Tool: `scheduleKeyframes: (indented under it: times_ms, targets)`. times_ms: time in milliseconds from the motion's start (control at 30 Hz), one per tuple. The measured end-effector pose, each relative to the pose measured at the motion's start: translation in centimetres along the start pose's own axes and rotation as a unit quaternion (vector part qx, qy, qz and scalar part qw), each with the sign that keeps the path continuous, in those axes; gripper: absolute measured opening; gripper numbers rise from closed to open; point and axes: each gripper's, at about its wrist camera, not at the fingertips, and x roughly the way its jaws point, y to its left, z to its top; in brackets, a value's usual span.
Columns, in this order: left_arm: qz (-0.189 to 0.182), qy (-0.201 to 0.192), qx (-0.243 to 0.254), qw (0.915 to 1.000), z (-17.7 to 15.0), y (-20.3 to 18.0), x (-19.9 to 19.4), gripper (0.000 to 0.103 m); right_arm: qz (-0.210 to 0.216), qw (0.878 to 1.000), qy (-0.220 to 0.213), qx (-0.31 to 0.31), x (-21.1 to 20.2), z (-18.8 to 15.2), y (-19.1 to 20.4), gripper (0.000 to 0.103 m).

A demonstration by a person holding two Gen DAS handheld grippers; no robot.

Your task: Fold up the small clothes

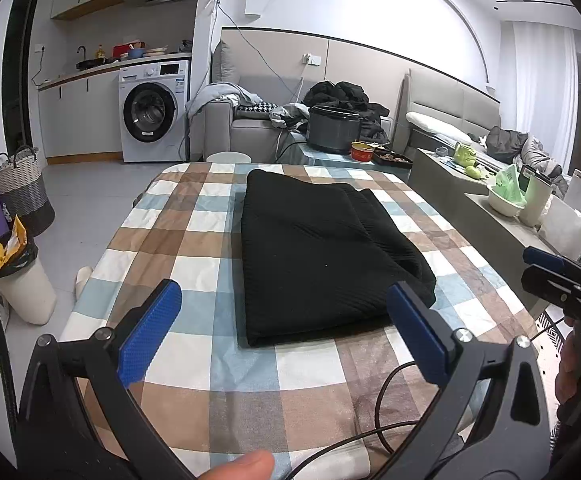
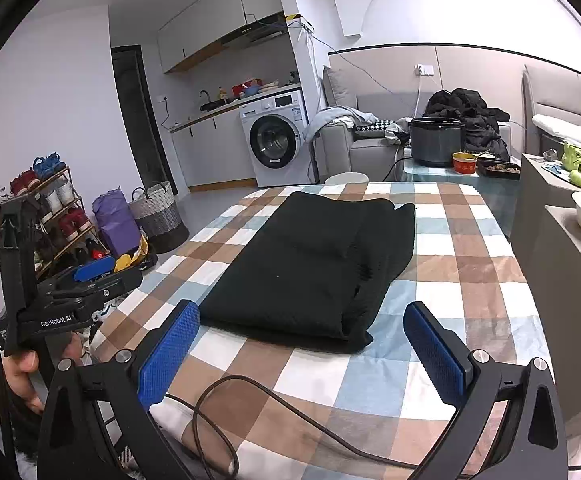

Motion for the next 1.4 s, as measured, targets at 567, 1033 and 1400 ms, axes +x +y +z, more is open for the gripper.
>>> scheduleKeyframes:
  times_ms: [567,1033,1400]
  targets:
    - [-0.005,0.006,0.018,0.9998,-1.0,-1.1,0.5,0.102,-0.017,1.000,-0.010,-0.005,-0.1,-0.1,0.4,0.103]
    - [0.005,-0.001,0.025,0.9997,-0.6,-0.9,-0.2,0.102,-0.019,1.000,-0.013,-0.006,-0.4,0.0,0.3,0.103]
    - [0.003,0.002,0.023,0.9997,-0.7,-0.9,-0.3,0.102,-0.017,1.000,-0.011,-0.007,-0.3,-0.1,0.4,0.103]
